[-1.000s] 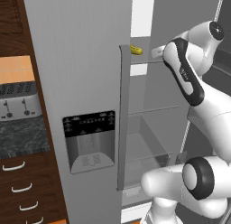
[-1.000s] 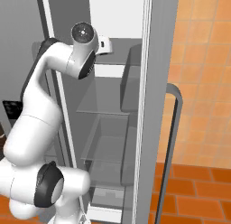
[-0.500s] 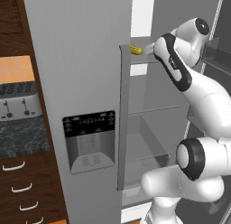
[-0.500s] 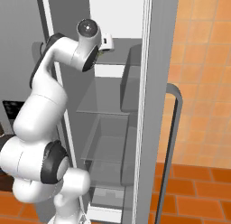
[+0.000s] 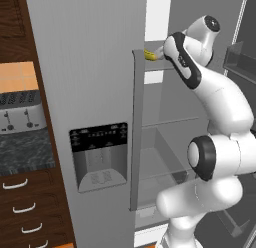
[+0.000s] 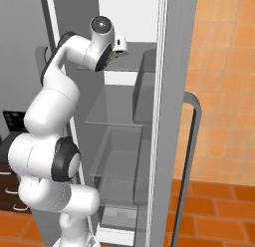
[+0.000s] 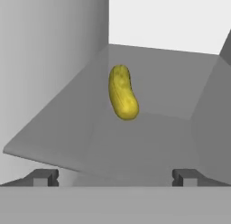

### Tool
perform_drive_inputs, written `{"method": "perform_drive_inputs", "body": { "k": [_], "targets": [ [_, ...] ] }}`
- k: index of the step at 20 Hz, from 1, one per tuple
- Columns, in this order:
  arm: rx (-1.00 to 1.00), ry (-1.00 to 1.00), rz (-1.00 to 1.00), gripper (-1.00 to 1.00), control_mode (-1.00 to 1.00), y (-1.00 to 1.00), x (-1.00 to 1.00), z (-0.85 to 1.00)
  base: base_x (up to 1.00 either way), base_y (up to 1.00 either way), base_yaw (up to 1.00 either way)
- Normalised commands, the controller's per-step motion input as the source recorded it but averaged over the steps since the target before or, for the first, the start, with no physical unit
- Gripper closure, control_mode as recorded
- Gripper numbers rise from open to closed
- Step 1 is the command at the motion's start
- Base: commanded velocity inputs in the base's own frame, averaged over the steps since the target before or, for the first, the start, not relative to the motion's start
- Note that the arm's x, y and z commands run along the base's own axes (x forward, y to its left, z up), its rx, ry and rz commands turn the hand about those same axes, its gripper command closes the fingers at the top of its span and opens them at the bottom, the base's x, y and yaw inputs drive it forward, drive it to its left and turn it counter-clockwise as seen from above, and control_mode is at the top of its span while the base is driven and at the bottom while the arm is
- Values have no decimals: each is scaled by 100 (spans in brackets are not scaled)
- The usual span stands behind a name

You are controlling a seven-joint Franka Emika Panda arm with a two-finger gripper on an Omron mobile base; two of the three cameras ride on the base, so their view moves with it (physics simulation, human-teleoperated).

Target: Place one cucumber and one fish in each tupperware on the nearby counter, to pack two identical lunches.

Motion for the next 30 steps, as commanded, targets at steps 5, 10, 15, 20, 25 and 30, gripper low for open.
{"method": "perform_drive_inputs", "body": {
  "k": [5,10,15,20,25,30],
  "targets": [
    [0,0,0,-100,-100,9,31,-21,0,0,0],
    [0,0,0,-100,-100,9,51,-13,0,0,0],
    [0,3,0,-100,-100,0,56,0,0,0,0],
    [0,3,0,-100,-100,0,66,-7,0,0,0],
    [0,5,0,-100,-100,0,50,-15,0,0,0],
    [-1,4,0,100,-100,4,7,-28,0,0,0]
  ]
}}
